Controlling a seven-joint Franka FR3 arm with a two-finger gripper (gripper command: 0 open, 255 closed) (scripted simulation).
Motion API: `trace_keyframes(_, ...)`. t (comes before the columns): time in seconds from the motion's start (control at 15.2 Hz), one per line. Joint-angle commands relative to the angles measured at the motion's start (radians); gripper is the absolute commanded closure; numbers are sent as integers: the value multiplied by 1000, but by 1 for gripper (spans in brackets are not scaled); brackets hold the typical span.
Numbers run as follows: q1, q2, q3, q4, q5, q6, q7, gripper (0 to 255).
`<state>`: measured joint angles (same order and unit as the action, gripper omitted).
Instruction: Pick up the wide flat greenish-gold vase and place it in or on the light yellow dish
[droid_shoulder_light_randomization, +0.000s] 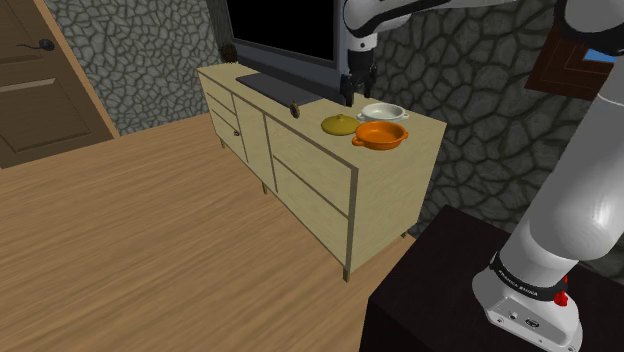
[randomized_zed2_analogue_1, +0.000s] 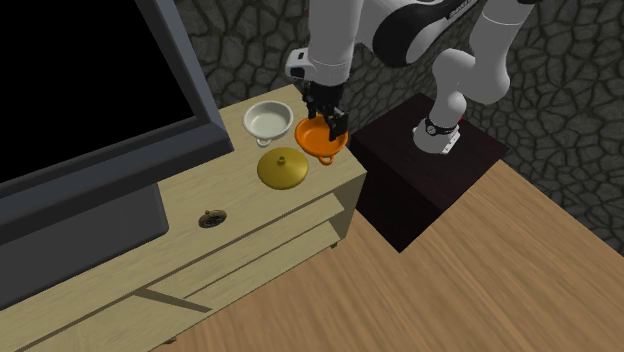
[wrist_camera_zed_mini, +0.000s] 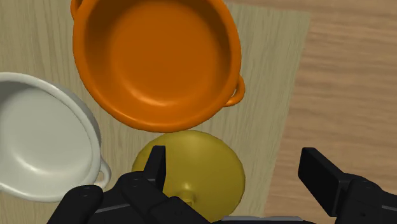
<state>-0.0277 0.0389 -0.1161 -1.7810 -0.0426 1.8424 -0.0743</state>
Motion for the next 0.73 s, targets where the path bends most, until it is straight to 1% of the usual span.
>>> trace_keyframes(0.0,-4,88,-3,92,1,-14,0,0)
trace_keyframes(0.26,-18,271,-11,297,5,-55,-6,0)
trace_keyframes(0.46,-33,424,-16,488,11,-109,-11,0)
trace_keyframes(0.53,-35,441,-16,511,11,-116,-12,0)
trace_keyframes(0.66,-35,439,-16,481,11,-88,-11,0)
